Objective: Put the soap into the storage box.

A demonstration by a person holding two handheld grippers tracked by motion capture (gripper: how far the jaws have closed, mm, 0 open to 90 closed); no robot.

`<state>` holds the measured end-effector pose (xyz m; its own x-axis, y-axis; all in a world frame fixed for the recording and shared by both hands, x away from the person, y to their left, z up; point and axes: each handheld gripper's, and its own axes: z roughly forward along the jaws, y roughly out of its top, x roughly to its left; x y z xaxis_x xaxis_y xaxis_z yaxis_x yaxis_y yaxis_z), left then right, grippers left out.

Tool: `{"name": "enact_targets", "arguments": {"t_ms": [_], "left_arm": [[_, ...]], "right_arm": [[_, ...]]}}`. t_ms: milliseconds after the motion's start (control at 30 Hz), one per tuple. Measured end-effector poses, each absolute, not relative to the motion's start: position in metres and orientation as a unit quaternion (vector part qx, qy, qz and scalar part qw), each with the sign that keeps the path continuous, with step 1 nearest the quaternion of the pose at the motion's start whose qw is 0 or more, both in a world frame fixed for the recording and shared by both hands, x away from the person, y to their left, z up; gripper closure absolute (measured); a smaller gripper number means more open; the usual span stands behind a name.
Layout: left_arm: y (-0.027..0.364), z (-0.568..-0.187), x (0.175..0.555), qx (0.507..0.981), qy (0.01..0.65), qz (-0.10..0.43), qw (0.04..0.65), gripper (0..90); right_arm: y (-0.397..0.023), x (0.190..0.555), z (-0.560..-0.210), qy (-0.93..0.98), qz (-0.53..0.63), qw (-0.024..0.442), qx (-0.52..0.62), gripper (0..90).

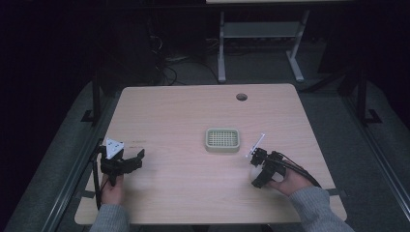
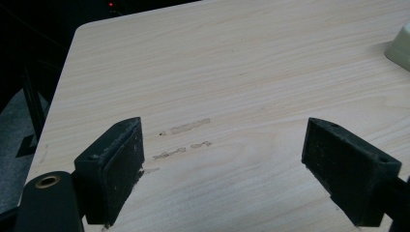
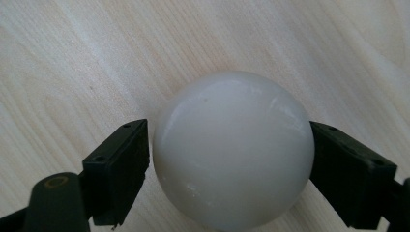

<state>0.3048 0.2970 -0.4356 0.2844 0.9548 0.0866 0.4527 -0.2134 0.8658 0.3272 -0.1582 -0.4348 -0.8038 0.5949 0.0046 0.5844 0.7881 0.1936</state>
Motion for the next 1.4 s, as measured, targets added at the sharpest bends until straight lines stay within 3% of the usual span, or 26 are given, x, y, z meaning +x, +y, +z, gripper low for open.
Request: {"name": "enact_targets", "arguments": {"t_ms": [667, 1400], "left_arm": [[0.296, -0.435, 0.305, 0.706, 0.5, 0.331, 0.377, 14.9], [0.295, -0.435, 0.304, 0.706, 0.498, 0.33, 0.379, 14.9]], "right_arm": [[-0.159, 0.328, -0.435, 0.947, 0.087, 0.024, 0.31, 22.9], [-0.156, 0.349, -0.399, 0.943, 0.129, 0.011, 0.307, 23.0]]}}
